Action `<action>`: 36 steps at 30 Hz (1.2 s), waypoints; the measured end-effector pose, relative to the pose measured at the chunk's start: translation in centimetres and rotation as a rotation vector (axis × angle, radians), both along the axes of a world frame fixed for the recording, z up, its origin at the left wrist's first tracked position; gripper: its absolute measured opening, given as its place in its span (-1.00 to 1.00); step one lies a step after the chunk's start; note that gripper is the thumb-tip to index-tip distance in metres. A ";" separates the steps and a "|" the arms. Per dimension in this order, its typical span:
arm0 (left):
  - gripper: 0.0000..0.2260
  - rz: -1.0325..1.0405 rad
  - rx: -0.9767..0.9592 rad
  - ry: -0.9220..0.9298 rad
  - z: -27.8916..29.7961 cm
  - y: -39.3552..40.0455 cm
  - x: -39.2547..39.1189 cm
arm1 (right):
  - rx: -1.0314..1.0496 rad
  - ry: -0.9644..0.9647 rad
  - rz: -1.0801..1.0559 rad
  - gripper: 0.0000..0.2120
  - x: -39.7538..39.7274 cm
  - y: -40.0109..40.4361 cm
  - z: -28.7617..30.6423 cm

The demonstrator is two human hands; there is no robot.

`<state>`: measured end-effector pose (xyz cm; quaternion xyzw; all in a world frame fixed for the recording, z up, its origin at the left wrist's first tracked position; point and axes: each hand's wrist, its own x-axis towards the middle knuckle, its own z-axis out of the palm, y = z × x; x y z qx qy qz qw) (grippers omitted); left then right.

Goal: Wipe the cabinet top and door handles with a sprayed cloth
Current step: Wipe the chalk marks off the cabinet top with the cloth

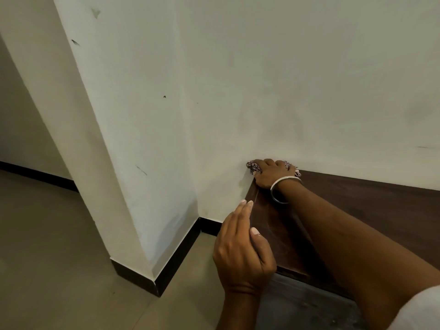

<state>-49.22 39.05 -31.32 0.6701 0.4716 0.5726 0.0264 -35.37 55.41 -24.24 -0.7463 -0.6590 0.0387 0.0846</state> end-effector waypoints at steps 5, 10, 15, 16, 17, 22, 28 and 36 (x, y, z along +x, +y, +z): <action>-0.56 -0.003 -0.012 0.003 0.2 0.0 -0.1 | -0.015 0.050 0.015 -0.51 1.3 -0.9 0.4; -0.57 0.011 -0.027 0.004 0.4 -0.2 -0.1 | -0.041 0.038 -0.097 -0.47 5.3 -2.9 0.5; -0.58 0.018 -0.045 0.007 0.4 -0.3 0.0 | -0.051 0.059 -0.156 -0.49 5.9 -3.8 0.4; -0.58 0.019 -0.046 0.013 0.4 -0.4 0.1 | -0.050 0.060 -0.160 -0.49 5.5 -3.8 0.4; -0.58 0.020 -0.043 0.020 0.4 -0.4 0.0 | -0.048 0.062 -0.153 -0.49 4.9 -3.8 0.4; -0.57 0.030 -0.046 0.029 0.5 -0.3 -0.2 | -0.033 0.076 -0.002 -0.50 0.0 -3.9 0.3; -0.55 0.045 -0.065 0.036 0.7 -0.4 -0.2 | -0.021 0.092 0.065 -0.52 -0.3 -4.5 0.1; -0.56 0.046 -0.096 0.029 0.6 -0.5 -0.1 | -0.072 0.095 -0.151 -0.49 6.3 -6.8 0.5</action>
